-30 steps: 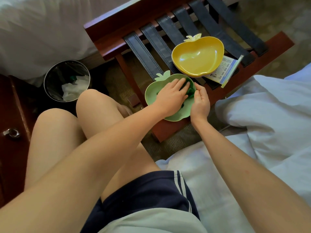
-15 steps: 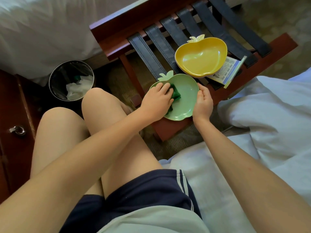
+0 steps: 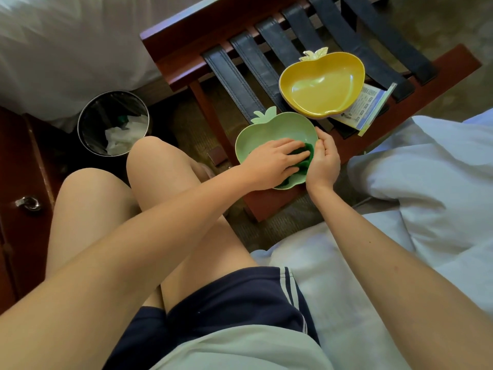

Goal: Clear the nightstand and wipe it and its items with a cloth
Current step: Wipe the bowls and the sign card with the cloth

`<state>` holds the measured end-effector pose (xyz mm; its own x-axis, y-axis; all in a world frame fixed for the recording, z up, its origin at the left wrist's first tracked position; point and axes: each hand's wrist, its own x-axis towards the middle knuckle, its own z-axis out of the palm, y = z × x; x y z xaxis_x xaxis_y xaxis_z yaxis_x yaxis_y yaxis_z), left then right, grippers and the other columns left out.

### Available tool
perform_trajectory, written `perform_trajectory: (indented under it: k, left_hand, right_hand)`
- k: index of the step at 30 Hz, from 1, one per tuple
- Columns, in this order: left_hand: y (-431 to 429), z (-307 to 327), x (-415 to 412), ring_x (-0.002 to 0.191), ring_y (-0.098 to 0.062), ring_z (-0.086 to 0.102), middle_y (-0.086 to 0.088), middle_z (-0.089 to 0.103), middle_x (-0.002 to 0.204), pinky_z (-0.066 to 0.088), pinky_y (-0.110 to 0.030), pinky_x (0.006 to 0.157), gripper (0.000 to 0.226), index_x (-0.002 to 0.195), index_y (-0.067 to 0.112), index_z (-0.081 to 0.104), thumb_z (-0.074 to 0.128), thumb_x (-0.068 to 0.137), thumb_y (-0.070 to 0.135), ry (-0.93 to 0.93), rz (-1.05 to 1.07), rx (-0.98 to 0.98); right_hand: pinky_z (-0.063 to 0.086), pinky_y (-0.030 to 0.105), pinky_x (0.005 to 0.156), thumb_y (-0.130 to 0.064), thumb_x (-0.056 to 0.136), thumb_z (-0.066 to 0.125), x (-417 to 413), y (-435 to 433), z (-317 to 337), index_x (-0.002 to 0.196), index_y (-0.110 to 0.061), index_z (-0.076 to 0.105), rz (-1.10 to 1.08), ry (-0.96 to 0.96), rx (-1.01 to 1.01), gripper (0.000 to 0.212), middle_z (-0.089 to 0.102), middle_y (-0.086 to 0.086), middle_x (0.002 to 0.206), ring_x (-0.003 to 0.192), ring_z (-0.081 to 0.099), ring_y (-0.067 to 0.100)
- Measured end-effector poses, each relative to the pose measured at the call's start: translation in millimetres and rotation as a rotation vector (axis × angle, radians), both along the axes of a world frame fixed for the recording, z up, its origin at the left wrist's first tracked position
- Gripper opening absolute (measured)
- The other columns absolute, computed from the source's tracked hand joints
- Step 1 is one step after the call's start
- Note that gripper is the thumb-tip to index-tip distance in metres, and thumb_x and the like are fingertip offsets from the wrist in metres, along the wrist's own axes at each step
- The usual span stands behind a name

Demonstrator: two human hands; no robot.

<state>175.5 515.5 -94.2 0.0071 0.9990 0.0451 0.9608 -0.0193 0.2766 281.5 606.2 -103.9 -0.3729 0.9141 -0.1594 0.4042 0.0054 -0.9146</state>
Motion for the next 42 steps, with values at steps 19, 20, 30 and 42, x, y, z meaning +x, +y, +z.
perform_trajectory:
  k: [19,20,30,42]
  left_hand:
    - [-12,13,13,0.113,-0.039,0.046,-0.015,0.049,0.135,0.043,-0.044,0.081,0.042,0.132,0.012,0.053,0.053,0.094,0.03,-0.029,0.453,-0.072]
    - [-14,16,18,0.106,-0.042,0.05,-0.019,0.053,0.128,0.044,-0.046,0.075,0.039,0.126,0.007,0.058,0.058,0.091,0.026,-0.037,0.452,-0.032]
    - [-27,44,20,0.082,-0.026,0.053,-0.012,0.059,0.093,0.042,-0.035,0.071,0.027,0.106,0.007,0.067,0.052,0.095,0.027,-0.437,0.473,-0.168]
    - [-31,86,-25,0.081,-0.025,0.066,-0.009,0.068,0.09,0.055,-0.038,0.078,0.011,0.096,0.015,0.065,0.056,0.095,0.022,-1.489,1.035,0.07]
  right_hand:
    - [0.038,0.024,0.087,-0.016,0.101,0.033,-5,-2,7,0.13,-0.022,0.054,-0.006,-0.066,0.014,0.037,0.056,-0.002,0.13,0.116,0.051,0.013]
    - [0.037,0.023,0.086,-0.016,0.101,0.032,-4,-3,8,0.131,-0.022,0.054,0.002,-0.073,0.021,0.037,0.056,-0.002,0.131,0.117,0.05,0.014]
    - [0.03,0.013,0.073,-0.011,0.101,0.033,5,-7,14,0.131,-0.015,0.053,0.154,-0.154,0.132,0.036,0.054,0.008,0.128,0.113,0.051,0.02]
    - [0.031,0.01,0.083,-0.01,0.1,0.038,-25,-4,53,0.129,-0.004,0.054,0.125,-0.052,0.238,0.033,0.056,0.012,0.128,0.118,0.05,0.021]
